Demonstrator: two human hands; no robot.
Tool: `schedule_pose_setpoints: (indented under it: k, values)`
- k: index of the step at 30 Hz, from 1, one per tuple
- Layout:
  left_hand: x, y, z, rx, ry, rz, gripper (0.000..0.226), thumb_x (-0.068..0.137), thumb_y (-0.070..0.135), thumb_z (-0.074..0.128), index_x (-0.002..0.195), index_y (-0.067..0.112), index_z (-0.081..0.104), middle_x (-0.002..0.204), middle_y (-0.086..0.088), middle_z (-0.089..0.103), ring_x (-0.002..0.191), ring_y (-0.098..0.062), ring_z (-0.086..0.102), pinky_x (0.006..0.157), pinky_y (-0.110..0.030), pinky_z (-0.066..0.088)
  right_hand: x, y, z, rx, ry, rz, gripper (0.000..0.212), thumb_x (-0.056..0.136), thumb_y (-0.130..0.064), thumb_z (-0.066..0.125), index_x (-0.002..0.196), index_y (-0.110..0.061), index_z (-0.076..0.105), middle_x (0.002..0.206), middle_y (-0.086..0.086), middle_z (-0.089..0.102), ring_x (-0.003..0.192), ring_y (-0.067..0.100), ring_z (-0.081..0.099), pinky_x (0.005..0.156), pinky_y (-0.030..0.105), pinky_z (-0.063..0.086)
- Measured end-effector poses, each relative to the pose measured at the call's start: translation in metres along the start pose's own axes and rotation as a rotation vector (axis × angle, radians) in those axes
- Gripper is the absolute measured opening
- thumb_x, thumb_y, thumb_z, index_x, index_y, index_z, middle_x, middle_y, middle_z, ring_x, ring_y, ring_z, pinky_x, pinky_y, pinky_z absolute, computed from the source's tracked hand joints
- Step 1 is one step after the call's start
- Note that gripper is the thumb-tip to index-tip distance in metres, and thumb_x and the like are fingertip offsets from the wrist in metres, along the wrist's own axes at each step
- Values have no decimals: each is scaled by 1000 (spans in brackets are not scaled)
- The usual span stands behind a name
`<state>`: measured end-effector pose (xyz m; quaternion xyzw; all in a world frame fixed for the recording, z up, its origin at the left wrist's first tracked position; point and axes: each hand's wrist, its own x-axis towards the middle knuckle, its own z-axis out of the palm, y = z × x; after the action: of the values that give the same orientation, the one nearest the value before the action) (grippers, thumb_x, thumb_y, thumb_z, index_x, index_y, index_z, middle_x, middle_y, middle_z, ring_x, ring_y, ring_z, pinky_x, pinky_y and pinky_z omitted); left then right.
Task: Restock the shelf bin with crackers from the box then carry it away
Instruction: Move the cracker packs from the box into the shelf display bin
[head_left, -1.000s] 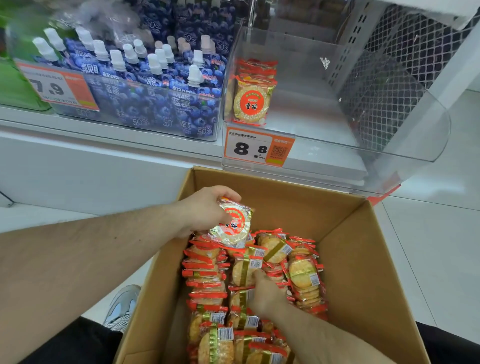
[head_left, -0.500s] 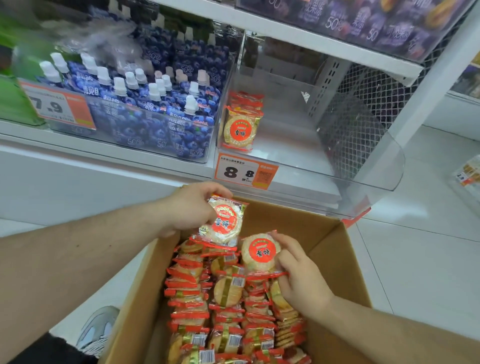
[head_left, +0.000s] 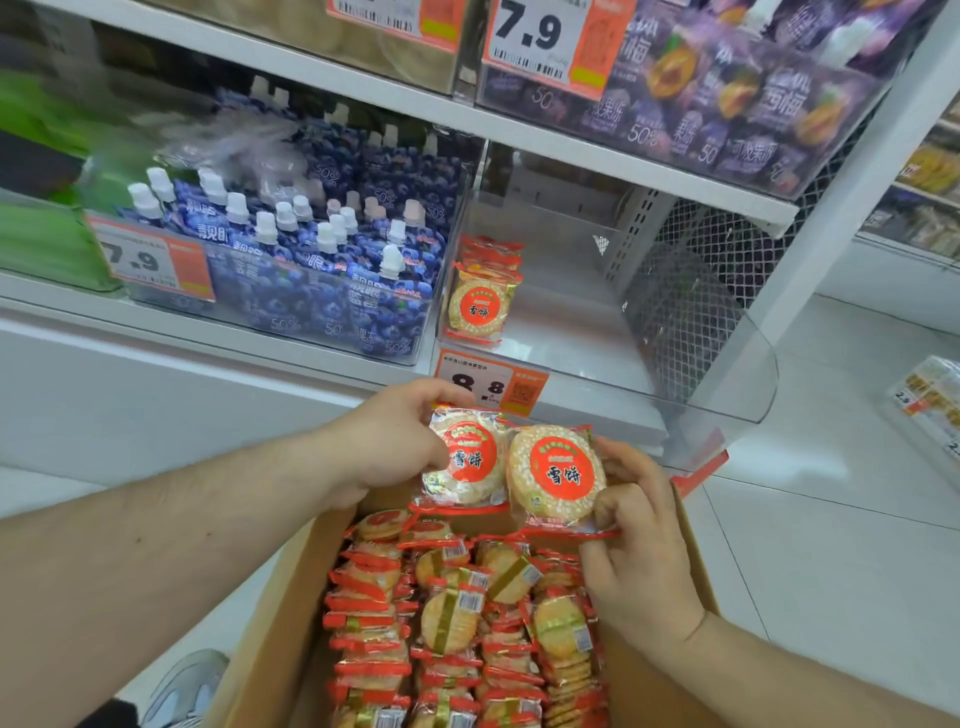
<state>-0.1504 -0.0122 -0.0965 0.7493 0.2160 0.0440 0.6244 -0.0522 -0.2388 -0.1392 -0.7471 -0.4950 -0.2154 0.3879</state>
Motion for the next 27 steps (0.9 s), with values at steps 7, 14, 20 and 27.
schedule_pose_setpoints:
  k: [7,14,20,27]
  values:
    - [-12,19,7,-318,-165,-65,57,80,-14,54,122,26,58,88,-9,65,72,-22,62,62,-34,54,22,-15,12,-66,-78,-44,21,71,-8,45,86,-22,39,132,3,39,115,21,49,95,33,45]
    - [-10,21,0,-227,-70,62,55,78,-7,73,118,25,54,118,-18,63,104,-40,65,87,-54,54,40,-29,8,152,-361,97,36,68,-6,47,92,-32,42,132,-8,34,130,3,36,101,10,30]
    - [-10,37,-11,-198,-63,219,77,79,-13,67,130,39,45,124,-8,58,100,-23,68,82,-46,58,87,-39,6,366,-255,554,58,78,-23,78,121,-30,40,100,-5,55,65,6,49,62,16,44]
    - [0,47,-17,-94,7,346,83,81,5,73,141,40,28,136,2,51,115,-11,56,74,-27,57,129,-42,-2,780,-363,650,43,76,0,71,117,-4,56,84,3,71,65,3,67,55,13,49]
